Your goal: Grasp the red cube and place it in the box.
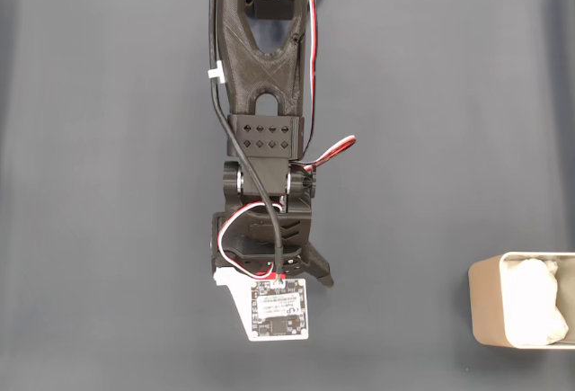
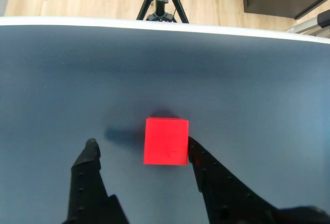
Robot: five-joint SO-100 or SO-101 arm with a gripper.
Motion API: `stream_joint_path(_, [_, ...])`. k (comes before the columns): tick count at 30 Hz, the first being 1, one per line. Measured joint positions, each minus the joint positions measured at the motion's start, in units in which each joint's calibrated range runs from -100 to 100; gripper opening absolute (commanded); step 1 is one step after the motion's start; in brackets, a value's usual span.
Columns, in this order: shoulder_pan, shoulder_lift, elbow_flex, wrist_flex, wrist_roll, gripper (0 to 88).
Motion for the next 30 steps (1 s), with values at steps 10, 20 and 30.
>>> stream_joint_path(10, [-0.3,0.0,0.0,-0.48,-0.34,36.4])
stream_joint_path(20, [-0.37,0.0,0.0,-2.55,-0.63,21.4])
stream_joint_path(30, [-0.37,0.0,0.0,-2.63,-0.63,15.0])
